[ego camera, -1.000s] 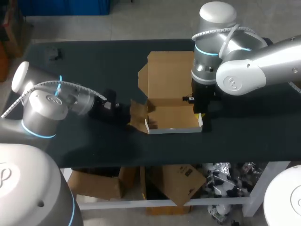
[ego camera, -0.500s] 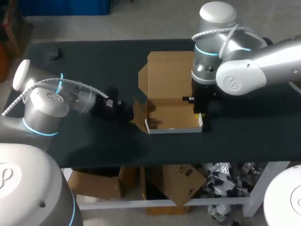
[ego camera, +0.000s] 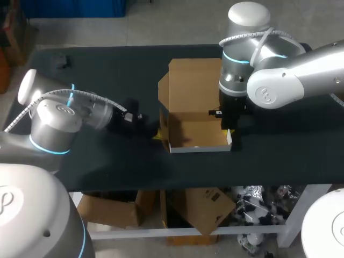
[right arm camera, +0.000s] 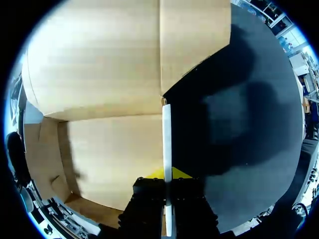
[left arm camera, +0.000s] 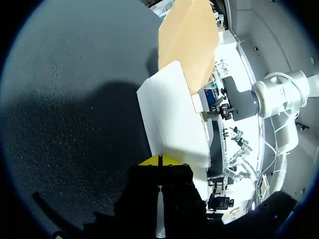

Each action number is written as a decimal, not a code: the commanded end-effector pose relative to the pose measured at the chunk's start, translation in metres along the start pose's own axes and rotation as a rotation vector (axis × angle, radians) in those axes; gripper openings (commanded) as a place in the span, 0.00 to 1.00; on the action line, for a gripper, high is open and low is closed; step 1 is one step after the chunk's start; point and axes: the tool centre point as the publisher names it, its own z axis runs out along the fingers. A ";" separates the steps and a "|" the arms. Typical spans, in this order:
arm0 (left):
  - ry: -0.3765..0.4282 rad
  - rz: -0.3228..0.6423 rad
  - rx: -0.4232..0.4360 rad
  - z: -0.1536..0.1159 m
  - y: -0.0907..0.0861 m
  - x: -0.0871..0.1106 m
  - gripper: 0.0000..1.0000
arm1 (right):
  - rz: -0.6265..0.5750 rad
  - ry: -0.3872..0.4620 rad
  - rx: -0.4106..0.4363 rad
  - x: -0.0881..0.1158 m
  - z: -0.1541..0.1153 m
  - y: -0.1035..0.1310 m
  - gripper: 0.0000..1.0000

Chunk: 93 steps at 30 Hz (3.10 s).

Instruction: Assemble the packaging by folding the flat box into shape, placing the metal phone stand inside, and closing the box properly

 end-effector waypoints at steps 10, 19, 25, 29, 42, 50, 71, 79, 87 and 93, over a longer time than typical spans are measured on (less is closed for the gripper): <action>0.024 0.001 0.000 0.004 0.001 0.004 0.24 | 0.000 -0.003 0.002 0.001 0.000 0.000 0.00; 0.031 -0.008 0.020 -0.004 0.000 0.002 0.26 | 0.000 -0.003 0.002 0.001 0.000 0.000 0.00; 0.031 -0.014 0.027 -0.007 0.000 0.000 0.24 | 0.000 -0.003 0.002 0.001 0.000 0.000 0.00; 0.036 -0.014 0.031 -0.008 -0.001 0.000 0.25 | 0.000 -0.003 0.002 0.001 0.000 0.000 0.00; 0.081 -0.025 0.016 -0.002 -0.002 0.006 0.26 | 0.000 -0.003 0.002 0.001 0.000 0.000 0.00; 0.090 -0.031 0.013 -0.002 -0.004 0.011 0.28 | 0.000 -0.003 0.002 0.001 0.000 0.000 0.00; 0.073 -0.056 -0.011 0.006 -0.009 0.021 0.36 | 0.000 -0.003 0.002 0.001 0.000 0.000 0.00; 0.019 -0.063 -0.024 0.011 -0.010 0.027 0.36 | 0.000 -0.003 0.002 0.001 0.000 0.000 0.00; -0.028 -0.065 -0.015 0.012 -0.010 0.029 0.37 | 0.000 -0.003 0.002 0.001 0.000 0.000 0.00; -0.062 -0.068 -0.012 0.012 -0.010 0.029 0.38 | 0.000 -0.003 0.002 0.001 0.000 0.000 0.00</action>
